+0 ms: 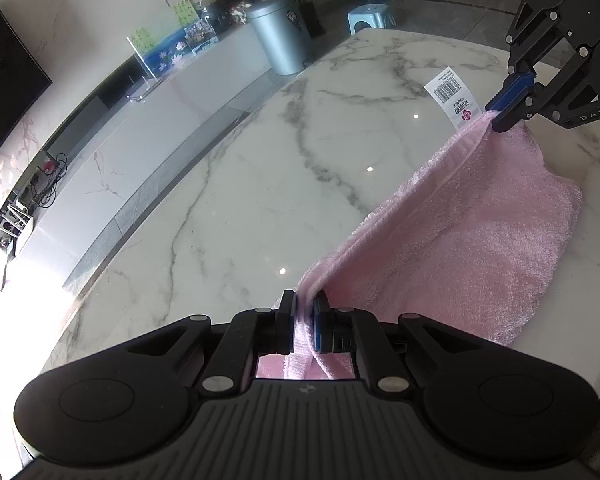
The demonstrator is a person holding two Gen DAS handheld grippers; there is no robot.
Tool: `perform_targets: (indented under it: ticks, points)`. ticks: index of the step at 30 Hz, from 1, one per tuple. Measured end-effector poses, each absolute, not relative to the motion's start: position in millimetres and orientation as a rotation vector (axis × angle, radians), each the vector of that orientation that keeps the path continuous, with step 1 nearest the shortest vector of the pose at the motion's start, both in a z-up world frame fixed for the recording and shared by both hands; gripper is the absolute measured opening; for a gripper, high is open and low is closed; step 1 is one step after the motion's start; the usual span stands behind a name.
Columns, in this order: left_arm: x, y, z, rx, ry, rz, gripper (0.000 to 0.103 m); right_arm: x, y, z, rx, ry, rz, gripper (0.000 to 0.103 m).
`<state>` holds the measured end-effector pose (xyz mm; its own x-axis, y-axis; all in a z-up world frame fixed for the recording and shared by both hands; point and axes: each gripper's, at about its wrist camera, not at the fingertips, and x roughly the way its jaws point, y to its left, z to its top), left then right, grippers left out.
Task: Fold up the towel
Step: 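Lower the doubled towel onto the table with both grippers, laying the fold flat, then open both grippers to release the folded towel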
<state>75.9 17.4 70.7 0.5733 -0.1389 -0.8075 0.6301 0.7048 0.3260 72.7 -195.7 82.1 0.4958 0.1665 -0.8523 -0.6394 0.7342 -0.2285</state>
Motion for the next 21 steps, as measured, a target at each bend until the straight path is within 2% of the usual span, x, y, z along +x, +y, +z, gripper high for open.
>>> perform_targets:
  ticks: [12,21]
  points:
    - [97.4,29.5,34.5,0.594,0.92,-0.502,0.008,106.2,-192.2,43.4,-0.544,1.01,0.507,0.007]
    - [100.8,38.3,28.9,0.56,0.934,-0.477,0.013,111.9,-192.1,35.6,-0.53,1.025,0.492,0.009]
